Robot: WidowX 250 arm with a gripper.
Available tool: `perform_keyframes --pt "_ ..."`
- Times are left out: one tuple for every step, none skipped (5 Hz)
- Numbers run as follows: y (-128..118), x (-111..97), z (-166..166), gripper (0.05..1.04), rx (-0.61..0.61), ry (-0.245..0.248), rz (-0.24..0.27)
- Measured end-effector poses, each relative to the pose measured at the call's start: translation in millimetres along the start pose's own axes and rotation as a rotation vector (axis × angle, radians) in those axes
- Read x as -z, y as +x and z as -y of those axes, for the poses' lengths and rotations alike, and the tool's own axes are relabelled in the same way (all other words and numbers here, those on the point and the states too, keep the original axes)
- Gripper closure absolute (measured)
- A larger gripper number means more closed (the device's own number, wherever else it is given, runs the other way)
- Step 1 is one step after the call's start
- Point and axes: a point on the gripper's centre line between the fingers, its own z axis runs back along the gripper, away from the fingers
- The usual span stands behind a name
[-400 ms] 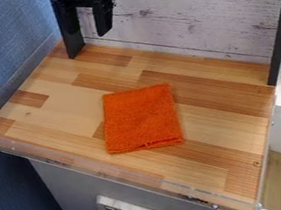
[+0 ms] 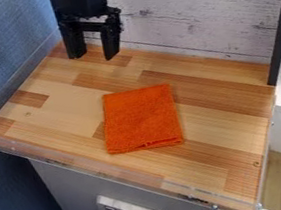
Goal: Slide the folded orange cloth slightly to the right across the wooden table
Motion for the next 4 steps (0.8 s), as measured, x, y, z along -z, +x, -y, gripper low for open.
perform_keyframes --pt "-14 -1 13 0.089 -0.005 0.014 0.045" --pt "-26 3 29 0.085 0.001 0.025 0.093" --pt "-43 2 44 0.085 0.0 0.036 0.133" --pt "-56 -1 55 0.087 -0.003 0.043 0.16"
